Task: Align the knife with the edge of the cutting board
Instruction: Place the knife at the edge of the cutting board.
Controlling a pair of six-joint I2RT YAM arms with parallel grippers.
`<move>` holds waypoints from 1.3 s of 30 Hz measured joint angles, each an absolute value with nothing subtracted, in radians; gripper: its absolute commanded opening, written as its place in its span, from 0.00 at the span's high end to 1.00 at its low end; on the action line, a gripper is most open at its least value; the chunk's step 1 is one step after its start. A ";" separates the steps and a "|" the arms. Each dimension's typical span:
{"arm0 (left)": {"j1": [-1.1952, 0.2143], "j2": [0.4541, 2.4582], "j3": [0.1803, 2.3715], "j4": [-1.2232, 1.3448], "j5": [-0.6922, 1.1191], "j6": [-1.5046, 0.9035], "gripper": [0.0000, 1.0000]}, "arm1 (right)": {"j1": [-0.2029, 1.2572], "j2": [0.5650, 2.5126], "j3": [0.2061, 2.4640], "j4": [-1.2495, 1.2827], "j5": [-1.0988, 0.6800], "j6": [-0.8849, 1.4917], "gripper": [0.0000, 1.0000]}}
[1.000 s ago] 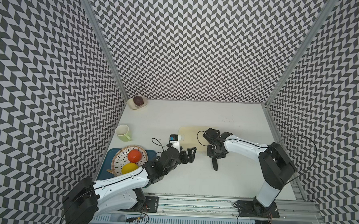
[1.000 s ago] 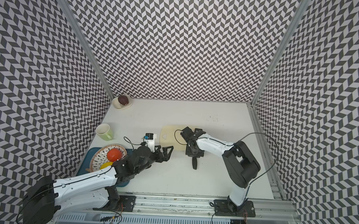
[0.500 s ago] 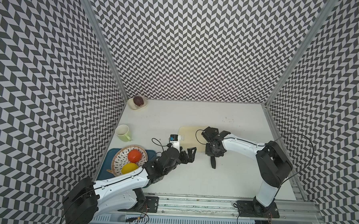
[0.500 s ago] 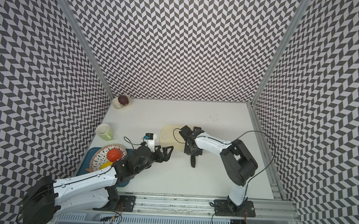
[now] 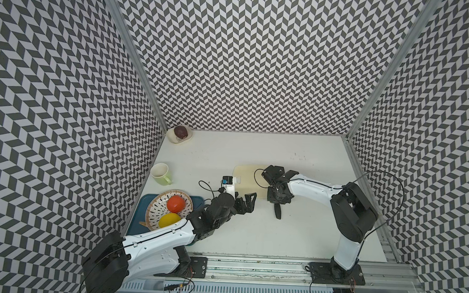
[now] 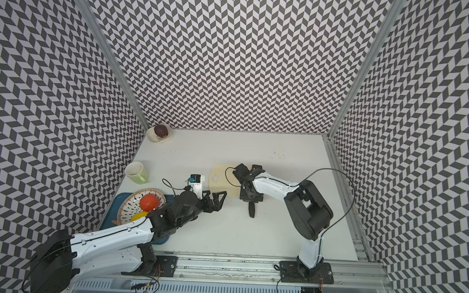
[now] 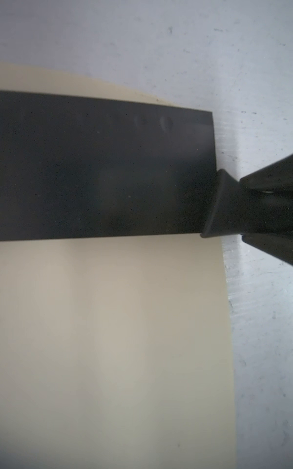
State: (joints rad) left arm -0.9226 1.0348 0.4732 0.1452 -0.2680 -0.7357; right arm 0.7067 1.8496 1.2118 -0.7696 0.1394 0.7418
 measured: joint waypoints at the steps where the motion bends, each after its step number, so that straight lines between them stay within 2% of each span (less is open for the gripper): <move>1: -0.923 1.035 0.473 0.145 -0.268 -0.735 0.00 | 0.707 1.850 1.209 -0.768 0.141 0.742 0.75; 7: -0.923 1.035 0.473 0.144 -0.268 -0.736 0.00 | 0.707 1.850 1.196 -0.758 0.144 0.743 0.73; 16: -0.923 1.035 0.473 0.144 -0.268 -0.736 0.00 | 0.707 1.850 1.193 -0.755 0.147 0.746 0.54; 20: -0.923 1.035 0.473 0.144 -0.268 -0.735 0.00 | 0.707 1.848 1.193 -0.755 0.146 0.745 0.51; 25: -0.923 1.035 0.473 0.144 -0.268 -0.735 0.00 | 0.707 1.826 1.186 -0.744 0.140 0.741 0.35; 30: -0.923 1.035 0.473 0.144 -0.268 -0.735 0.00 | 0.707 1.767 1.169 -0.726 0.138 0.732 0.31; 33: -0.923 1.035 0.473 0.143 -0.269 -0.735 0.00 | 0.707 1.728 1.147 -0.699 0.124 0.723 0.26; 39: -0.923 1.034 0.474 0.138 -0.288 -0.733 0.00 | 0.707 1.625 1.081 -0.641 0.122 0.696 0.07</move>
